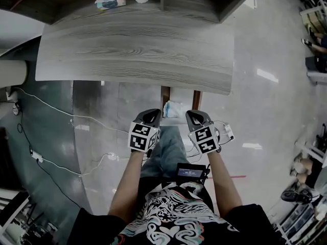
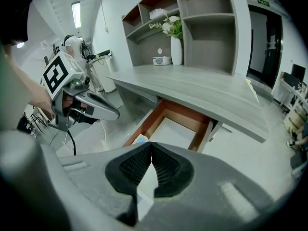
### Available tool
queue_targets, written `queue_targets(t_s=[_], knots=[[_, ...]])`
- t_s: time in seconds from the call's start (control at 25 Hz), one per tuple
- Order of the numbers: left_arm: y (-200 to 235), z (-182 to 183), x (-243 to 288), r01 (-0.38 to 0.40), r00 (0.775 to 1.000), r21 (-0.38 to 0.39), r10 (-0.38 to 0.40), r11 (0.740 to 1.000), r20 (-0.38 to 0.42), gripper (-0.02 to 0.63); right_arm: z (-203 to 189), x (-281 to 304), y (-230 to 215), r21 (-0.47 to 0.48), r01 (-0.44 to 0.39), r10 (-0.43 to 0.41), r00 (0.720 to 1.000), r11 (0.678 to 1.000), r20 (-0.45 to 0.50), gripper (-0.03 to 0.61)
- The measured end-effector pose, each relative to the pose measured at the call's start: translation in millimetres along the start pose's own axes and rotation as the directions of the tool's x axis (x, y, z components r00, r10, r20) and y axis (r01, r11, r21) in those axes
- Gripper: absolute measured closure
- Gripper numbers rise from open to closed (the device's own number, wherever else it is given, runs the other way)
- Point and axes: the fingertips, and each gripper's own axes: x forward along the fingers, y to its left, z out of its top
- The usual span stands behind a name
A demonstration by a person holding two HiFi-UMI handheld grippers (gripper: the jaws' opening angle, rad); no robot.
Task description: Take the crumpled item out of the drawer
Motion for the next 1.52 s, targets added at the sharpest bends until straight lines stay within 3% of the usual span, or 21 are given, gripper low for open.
queue_targets(t_s=[0.28, 0.64, 1.04, 1.52], knots=[[4, -13, 15, -0.013, 0.999, 0.081, 0.017, 0.997, -0.049, 0.614, -8, 18, 1, -0.014, -0.037, 0.036, 0.998, 0.999, -0.046, 0.572], [13, -36, 30, -0.004, 0.994, 0.065, 0.011, 0.998, -0.112, 0.614, -17, 44, 8, -0.042, -0.101, 0.097, 0.991, 0.994, -0.090, 0.572], [12, -40, 43, 0.005, 0.990, 0.112, 0.011, 0.994, -0.142, 0.614, -25, 62, 12, -0.069, -0.157, 0.146, 0.980, 0.985, -0.138, 0.566], [7, -57, 50, 0.035, 0.981, 0.111, -0.013, 0.993, -0.191, 0.614, -42, 82, 27, -0.108, -0.243, 0.216, 0.953, 0.964, -0.211, 0.554]])
